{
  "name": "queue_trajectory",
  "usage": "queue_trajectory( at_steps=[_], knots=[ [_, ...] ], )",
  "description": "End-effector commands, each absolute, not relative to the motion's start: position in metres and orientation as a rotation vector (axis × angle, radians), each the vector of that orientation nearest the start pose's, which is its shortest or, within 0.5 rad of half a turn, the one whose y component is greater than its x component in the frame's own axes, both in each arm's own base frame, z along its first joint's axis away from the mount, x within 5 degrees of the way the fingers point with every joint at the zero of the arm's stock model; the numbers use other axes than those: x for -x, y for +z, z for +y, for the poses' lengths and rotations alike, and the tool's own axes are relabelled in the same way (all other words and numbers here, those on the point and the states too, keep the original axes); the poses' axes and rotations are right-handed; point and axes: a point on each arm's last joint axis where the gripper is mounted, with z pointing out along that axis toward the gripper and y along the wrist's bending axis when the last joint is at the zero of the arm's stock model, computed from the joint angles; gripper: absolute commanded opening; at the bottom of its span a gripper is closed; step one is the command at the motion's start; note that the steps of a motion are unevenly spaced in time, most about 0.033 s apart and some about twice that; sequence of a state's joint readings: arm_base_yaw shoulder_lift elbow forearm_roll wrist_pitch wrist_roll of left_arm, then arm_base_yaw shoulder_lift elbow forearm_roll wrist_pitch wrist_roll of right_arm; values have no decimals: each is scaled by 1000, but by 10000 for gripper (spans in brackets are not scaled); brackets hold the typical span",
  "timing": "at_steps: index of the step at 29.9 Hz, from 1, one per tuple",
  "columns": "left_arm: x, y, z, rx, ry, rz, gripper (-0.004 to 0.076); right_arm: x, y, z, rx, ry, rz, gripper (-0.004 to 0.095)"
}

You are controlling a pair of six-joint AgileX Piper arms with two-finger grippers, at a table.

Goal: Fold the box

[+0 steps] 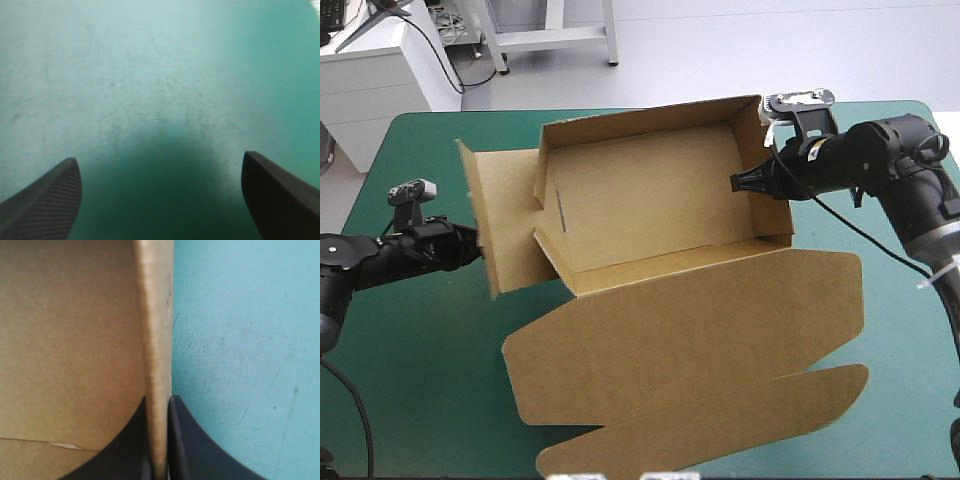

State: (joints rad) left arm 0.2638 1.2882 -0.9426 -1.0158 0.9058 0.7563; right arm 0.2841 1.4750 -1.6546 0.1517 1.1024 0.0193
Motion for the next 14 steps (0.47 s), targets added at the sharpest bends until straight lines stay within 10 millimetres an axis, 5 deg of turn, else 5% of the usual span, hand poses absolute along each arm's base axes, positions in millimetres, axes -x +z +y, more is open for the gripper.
queue_trajectory(
  at_steps=[1, 14],
  knots=[
    [-255, 340, -8, -113, -915, 2068, 618, -290, 448, 98, 275, 379, 2282, -4],
    [-243, 366, -25, -297, -1240, 1794, 618, -297, 447, 100, 265, 376, 2250, -4]
  ],
)
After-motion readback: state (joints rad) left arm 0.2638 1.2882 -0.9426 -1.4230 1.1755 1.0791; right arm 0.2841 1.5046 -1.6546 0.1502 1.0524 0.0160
